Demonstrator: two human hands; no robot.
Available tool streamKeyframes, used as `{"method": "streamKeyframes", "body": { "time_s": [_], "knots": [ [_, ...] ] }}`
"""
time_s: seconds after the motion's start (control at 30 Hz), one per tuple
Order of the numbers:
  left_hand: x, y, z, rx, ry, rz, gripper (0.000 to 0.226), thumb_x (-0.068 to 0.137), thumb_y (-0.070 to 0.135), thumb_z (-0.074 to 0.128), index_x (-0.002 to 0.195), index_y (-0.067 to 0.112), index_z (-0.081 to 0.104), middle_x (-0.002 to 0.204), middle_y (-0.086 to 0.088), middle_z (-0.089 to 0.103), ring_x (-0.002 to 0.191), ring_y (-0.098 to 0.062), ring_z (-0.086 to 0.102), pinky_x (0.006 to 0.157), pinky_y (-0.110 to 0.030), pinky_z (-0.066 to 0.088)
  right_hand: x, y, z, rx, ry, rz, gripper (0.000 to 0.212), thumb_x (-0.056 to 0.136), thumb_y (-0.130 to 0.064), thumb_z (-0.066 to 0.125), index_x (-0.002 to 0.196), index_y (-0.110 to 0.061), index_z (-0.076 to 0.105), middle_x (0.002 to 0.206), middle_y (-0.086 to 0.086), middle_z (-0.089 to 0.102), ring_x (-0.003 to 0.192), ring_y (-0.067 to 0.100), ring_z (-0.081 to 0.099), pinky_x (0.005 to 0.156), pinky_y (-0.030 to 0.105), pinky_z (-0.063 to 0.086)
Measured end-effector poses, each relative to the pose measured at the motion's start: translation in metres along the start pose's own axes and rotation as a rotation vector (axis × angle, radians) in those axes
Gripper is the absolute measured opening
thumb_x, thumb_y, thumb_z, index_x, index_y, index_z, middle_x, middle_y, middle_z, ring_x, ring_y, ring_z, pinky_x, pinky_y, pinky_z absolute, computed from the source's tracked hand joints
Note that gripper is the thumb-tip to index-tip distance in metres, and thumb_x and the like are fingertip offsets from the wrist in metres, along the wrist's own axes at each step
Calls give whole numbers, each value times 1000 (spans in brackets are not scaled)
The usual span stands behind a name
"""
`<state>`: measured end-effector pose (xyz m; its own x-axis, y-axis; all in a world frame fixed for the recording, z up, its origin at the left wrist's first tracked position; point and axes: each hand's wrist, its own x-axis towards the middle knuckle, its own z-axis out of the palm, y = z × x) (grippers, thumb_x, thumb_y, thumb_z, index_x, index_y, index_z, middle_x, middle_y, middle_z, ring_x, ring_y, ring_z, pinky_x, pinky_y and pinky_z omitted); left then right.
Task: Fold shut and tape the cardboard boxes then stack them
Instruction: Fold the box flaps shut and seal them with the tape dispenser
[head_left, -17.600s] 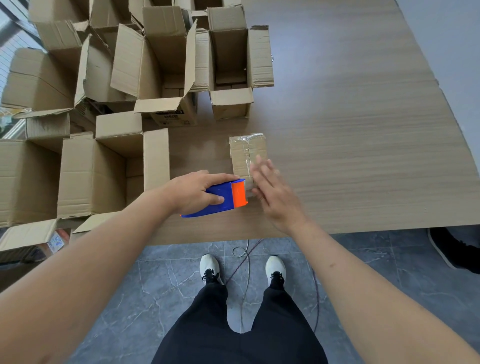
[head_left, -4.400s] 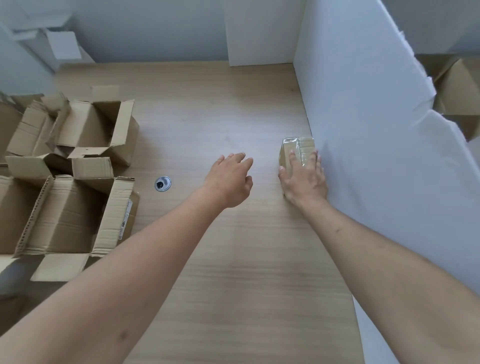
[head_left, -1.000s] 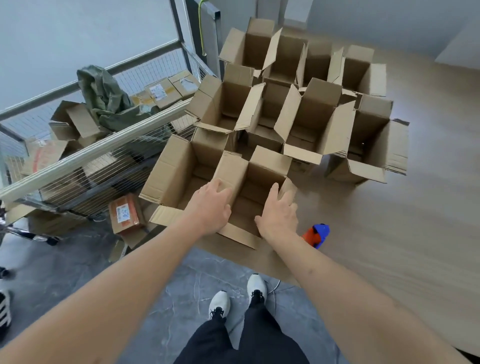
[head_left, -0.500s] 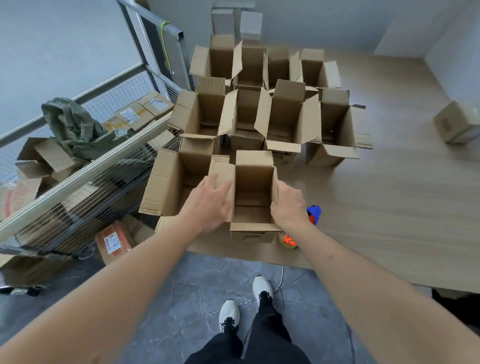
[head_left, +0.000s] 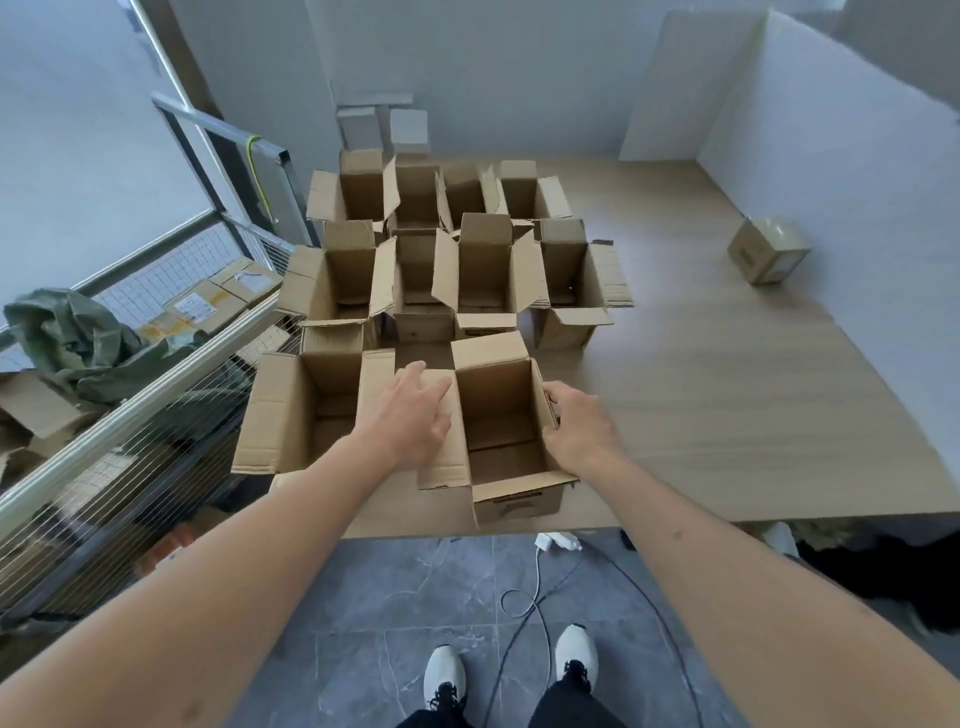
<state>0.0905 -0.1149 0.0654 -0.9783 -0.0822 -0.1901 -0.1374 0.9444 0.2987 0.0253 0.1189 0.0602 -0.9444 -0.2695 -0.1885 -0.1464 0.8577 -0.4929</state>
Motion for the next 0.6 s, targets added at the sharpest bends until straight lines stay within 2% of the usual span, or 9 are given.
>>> {"method": "streamKeyframes", "body": {
  "time_s": [0.1, 0.27, 0.4, 0.47, 0.53, 0.6],
  "knots": [
    [9, 27, 2, -17, 7, 26, 49, 104, 37, 48, 150, 20, 44, 161, -16, 27, 145, -37, 32, 118, -46, 31, -6, 25, -21, 25, 38, 7, 63, 88, -4, 62, 145, -29, 51, 124, 5, 68, 112, 30, 63, 93, 39, 56],
    [25, 88, 12, -10, -16, 12, 53, 105, 43, 41, 154, 26, 36, 164, -17, 23, 149, -37, 31, 116, -49, 35, -11, 77, -54, 0, 100, 57, 70, 89, -3, 65, 150, -30, 45, 137, 5, 61, 124, 29, 58, 100, 40, 54],
    [33, 140, 36, -80, -78, 9, 52, 104, 41, 44, 154, 24, 38, 162, -19, 24, 144, -40, 36, 116, -49, 37, -11, 128, -76, -4, 157, 134, 64, 89, -1, 62, 145, -31, 51, 134, 6, 57, 118, 27, 58, 91, 33, 51],
    [36, 163, 50, -121, -121, -16, 51, 105, 40, 44, 152, 22, 39, 155, -17, 33, 137, -40, 44, 111, -48, 41, -11, 150, -81, 9, 148, 199, 60, 88, -2, 60, 141, -29, 54, 133, 6, 50, 112, 26, 60, 88, 31, 49],
    [39, 185, 64, -175, -165, -59, 53, 105, 46, 42, 153, 22, 37, 141, -15, 45, 128, -37, 50, 107, -45, 43, -8, 168, -84, 36, 112, 255, 58, 86, -2, 59, 139, -24, 55, 134, 7, 44, 111, 28, 60, 92, 33, 50],
    [41, 198, 72, -266, -208, -100, 62, 103, 57, 39, 156, 25, 32, 136, -13, 49, 127, -35, 50, 107, -42, 41, -4, 178, -82, 78, 89, 304, 58, 83, -1, 61, 138, -19, 55, 135, 9, 42, 112, 31, 59, 96, 38, 52]
  ]
}}
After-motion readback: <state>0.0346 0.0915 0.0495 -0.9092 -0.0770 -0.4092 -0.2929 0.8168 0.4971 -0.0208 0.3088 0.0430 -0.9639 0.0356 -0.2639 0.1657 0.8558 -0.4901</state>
